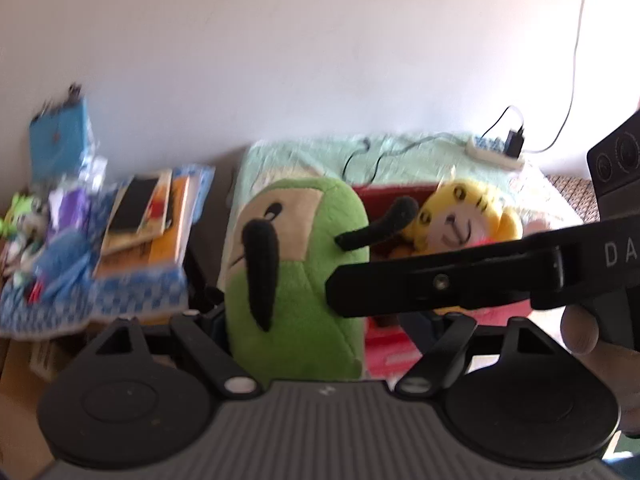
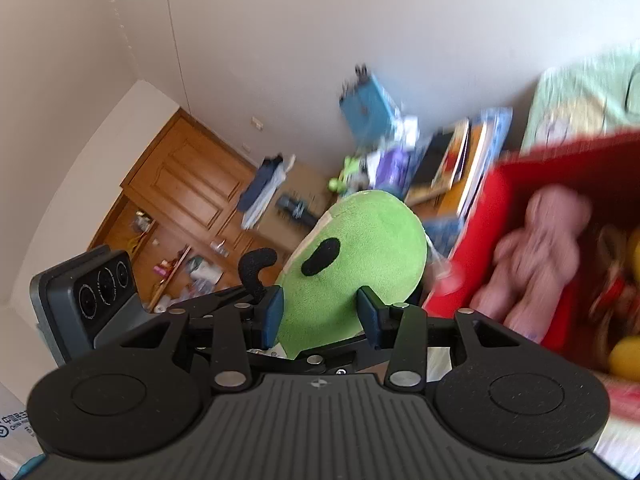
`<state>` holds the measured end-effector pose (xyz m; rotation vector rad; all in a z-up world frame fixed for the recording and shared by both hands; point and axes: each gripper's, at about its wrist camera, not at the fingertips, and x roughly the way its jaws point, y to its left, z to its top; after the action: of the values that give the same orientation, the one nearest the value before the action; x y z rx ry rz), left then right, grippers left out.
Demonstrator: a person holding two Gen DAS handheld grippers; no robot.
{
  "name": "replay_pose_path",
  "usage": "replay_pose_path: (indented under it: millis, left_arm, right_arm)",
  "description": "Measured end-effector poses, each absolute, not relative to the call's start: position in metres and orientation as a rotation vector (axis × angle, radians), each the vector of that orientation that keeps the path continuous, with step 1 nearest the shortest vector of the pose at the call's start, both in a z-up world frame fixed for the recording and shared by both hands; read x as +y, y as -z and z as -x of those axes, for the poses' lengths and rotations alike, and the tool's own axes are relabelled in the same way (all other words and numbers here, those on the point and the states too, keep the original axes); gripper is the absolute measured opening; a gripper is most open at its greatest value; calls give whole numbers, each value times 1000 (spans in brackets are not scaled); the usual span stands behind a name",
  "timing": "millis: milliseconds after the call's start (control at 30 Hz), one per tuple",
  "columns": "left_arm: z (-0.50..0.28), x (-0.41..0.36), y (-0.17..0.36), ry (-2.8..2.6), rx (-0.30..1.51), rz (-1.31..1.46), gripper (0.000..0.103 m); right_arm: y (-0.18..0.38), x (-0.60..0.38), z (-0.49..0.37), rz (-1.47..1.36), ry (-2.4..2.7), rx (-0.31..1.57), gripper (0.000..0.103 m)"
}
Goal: Organize objects
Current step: 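Lower the green pickle plush into the red box beside the pink teddy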
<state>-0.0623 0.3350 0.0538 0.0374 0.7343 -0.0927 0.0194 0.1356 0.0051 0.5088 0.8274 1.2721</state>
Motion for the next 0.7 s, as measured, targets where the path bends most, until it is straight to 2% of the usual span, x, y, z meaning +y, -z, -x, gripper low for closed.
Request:
replay_pose_path:
  millis: [267, 700]
  left_arm:
    - [10, 296, -34, 249, 671, 37, 81]
    - [-43, 237, 50, 359, 889, -31, 80]
  right_arm:
    - [-5, 95, -45, -423, -1097, 692, 43]
    - [58, 69, -73, -385, -925, 773, 35]
